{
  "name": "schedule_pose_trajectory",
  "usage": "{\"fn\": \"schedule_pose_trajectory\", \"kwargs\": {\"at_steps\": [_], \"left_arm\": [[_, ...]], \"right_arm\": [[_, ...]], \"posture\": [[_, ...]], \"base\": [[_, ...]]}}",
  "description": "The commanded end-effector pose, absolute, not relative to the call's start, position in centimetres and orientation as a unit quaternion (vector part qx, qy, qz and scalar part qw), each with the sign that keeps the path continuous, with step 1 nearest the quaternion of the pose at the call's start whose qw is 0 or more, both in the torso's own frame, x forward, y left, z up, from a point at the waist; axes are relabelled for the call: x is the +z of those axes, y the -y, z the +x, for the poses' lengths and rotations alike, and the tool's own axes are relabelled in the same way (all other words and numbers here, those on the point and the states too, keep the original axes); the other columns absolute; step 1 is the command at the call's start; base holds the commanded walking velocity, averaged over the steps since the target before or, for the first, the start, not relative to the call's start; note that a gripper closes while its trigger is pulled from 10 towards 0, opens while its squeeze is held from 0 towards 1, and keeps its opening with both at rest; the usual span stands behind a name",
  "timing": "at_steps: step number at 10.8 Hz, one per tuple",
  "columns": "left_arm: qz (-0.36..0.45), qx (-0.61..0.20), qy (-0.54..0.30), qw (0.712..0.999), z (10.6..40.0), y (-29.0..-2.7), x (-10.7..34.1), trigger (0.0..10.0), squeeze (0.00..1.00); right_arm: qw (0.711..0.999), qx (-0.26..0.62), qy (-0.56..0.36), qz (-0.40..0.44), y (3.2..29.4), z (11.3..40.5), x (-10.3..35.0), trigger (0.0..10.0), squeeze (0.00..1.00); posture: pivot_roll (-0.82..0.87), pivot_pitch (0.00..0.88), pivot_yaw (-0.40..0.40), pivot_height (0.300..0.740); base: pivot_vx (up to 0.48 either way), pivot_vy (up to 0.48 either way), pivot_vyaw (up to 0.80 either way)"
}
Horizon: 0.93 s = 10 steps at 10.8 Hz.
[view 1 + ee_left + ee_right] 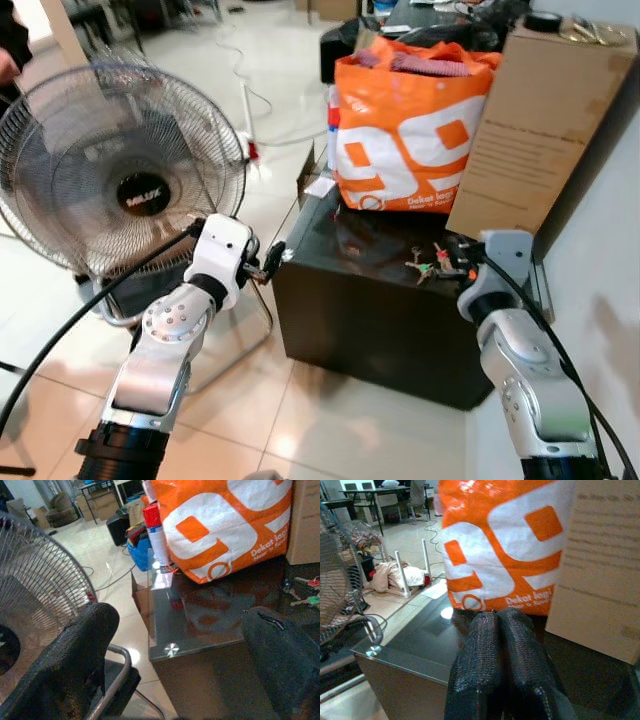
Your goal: Hang keys on a hook
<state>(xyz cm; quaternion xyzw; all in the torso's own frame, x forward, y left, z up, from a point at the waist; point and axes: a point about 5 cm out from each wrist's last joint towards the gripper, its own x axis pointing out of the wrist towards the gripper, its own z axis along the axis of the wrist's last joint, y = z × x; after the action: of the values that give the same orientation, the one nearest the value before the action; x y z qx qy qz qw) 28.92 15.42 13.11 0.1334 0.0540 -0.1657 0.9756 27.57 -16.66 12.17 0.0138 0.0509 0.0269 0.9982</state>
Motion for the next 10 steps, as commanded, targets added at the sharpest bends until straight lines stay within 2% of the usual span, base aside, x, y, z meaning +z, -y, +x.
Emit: {"fn": "schedule_pose_trajectory", "kwargs": {"at_steps": [1, 9, 10], "left_arm": [[0.135, -0.155, -0.049, 0.977, 29.20, -15.82, 13.44, 10.0, 0.00], [0.133, -0.154, -0.048, 0.978, 29.66, -15.81, 13.39, 10.0, 0.00], [0.133, -0.153, -0.047, 0.978, 29.66, -15.83, 13.39, 10.0, 0.00]], "right_arm": [[0.998, 0.034, -0.041, 0.012, 16.34, 27.84, 12.66, 10.0, 0.00], [0.998, 0.046, -0.030, -0.002, 16.08, 28.30, 13.07, 10.0, 0.00], [0.999, 0.043, -0.032, 0.007, 16.06, 28.31, 13.00, 10.0, 0.00]], "posture": [[-0.07, 0.000, 0.061, 0.740], [-0.08, 0.000, 0.067, 0.740], [-0.08, 0.000, 0.069, 0.740]], "base": [[0.000, 0.330, 0.00], [0.000, 0.328, 0.00], [0.000, 0.000, 0.00]]}}
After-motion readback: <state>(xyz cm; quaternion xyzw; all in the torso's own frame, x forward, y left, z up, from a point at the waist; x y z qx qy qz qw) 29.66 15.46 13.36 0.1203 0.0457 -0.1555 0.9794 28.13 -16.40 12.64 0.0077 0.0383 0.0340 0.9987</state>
